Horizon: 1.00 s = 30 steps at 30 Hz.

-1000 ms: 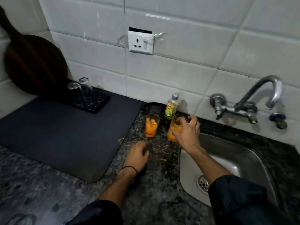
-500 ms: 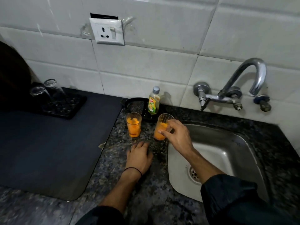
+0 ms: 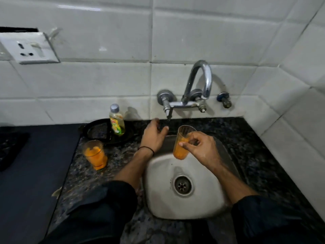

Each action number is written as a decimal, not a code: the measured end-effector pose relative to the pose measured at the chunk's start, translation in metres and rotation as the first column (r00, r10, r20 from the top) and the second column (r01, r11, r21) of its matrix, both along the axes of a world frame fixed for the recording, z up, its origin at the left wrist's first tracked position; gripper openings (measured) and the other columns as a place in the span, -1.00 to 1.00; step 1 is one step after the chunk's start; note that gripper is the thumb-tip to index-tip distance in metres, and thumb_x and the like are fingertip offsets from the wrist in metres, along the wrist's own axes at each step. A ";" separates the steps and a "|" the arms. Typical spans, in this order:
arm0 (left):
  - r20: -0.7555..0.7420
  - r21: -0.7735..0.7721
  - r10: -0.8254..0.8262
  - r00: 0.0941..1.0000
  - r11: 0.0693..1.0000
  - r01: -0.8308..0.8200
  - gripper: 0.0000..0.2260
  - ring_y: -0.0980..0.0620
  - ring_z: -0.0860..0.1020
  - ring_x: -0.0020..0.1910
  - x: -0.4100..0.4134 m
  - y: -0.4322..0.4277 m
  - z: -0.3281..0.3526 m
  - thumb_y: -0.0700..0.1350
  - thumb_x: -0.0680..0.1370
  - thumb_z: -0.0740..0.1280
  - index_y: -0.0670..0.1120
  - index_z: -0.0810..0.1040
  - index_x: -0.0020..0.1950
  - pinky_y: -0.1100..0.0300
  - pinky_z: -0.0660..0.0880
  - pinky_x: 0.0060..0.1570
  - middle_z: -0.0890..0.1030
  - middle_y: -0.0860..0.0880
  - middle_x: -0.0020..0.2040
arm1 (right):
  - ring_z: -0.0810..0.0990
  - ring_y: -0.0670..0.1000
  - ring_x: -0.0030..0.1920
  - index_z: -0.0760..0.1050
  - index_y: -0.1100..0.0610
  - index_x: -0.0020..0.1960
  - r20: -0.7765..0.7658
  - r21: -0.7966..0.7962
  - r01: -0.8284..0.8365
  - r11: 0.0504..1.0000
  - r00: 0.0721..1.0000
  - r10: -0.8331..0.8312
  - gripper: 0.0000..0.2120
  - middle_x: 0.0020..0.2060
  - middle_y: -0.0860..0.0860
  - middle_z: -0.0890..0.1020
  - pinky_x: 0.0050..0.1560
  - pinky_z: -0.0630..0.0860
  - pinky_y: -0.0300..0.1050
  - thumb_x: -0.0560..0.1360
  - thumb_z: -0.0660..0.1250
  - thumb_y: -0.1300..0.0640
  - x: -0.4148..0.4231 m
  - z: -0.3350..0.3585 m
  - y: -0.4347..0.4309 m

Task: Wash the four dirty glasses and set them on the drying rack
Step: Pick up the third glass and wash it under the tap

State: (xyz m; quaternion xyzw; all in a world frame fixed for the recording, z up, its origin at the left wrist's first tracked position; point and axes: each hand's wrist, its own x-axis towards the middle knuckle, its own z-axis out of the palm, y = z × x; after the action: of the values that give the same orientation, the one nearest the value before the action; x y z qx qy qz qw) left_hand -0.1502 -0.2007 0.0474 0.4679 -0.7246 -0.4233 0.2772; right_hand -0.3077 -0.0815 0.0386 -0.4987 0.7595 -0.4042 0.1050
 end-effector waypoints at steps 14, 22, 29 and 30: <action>-0.445 0.569 0.376 0.813 0.820 -0.069 -0.56 -0.07 0.70 -0.01 -0.075 0.001 0.007 0.20 0.64 0.16 -0.10 0.47 0.29 0.02 0.58 0.02 0.71 -0.15 0.02 | 0.54 0.00 -0.09 0.45 0.23 -0.05 0.576 -0.069 -0.398 0.915 0.733 0.362 -0.66 -0.14 0.05 0.57 -0.04 0.50 -0.05 0.44 0.44 -0.02 -0.086 0.008 -0.020; -0.361 0.532 0.401 0.842 0.830 -0.167 -0.49 0.00 0.58 0.18 -0.114 0.092 -0.029 0.22 0.63 0.17 0.02 0.26 0.51 -0.06 0.51 0.27 0.56 -0.03 0.25 | 0.63 -0.02 0.14 0.40 0.09 0.44 0.854 -0.132 -0.149 0.980 0.484 0.189 -0.67 0.21 0.06 0.61 0.05 0.55 -0.27 0.70 0.10 0.12 -0.037 -0.024 -0.032; -0.351 0.663 0.487 0.800 0.732 -0.154 -0.61 -0.05 0.62 -0.07 -0.111 0.099 -0.012 0.10 0.70 0.05 -0.09 0.57 0.03 0.17 0.55 -0.09 0.65 -0.13 -0.04 | 0.52 -0.01 0.07 0.20 -0.23 0.47 0.555 0.121 -0.134 0.984 0.830 0.045 -0.43 0.22 0.04 0.48 0.02 0.43 -0.14 0.54 0.33 -0.21 -0.013 -0.033 -0.019; -0.407 0.745 0.527 0.746 0.664 -0.063 -0.59 0.00 0.61 -0.13 -0.108 0.100 -0.014 0.12 0.69 0.07 -0.10 0.60 0.01 0.17 0.53 -0.14 0.65 -0.13 -0.09 | 0.51 -0.01 0.02 0.21 -0.25 0.44 0.533 0.140 -0.139 0.980 0.845 0.043 -0.44 0.16 0.03 0.48 -0.01 0.44 -0.14 0.52 0.36 -0.20 -0.013 -0.033 -0.019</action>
State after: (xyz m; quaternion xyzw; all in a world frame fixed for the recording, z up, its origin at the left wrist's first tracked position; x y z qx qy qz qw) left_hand -0.2578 -0.1010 0.0331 0.4968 -0.2967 -0.7306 0.3625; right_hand -0.3210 -0.1003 0.0058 -0.3930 0.7091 -0.4523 0.3716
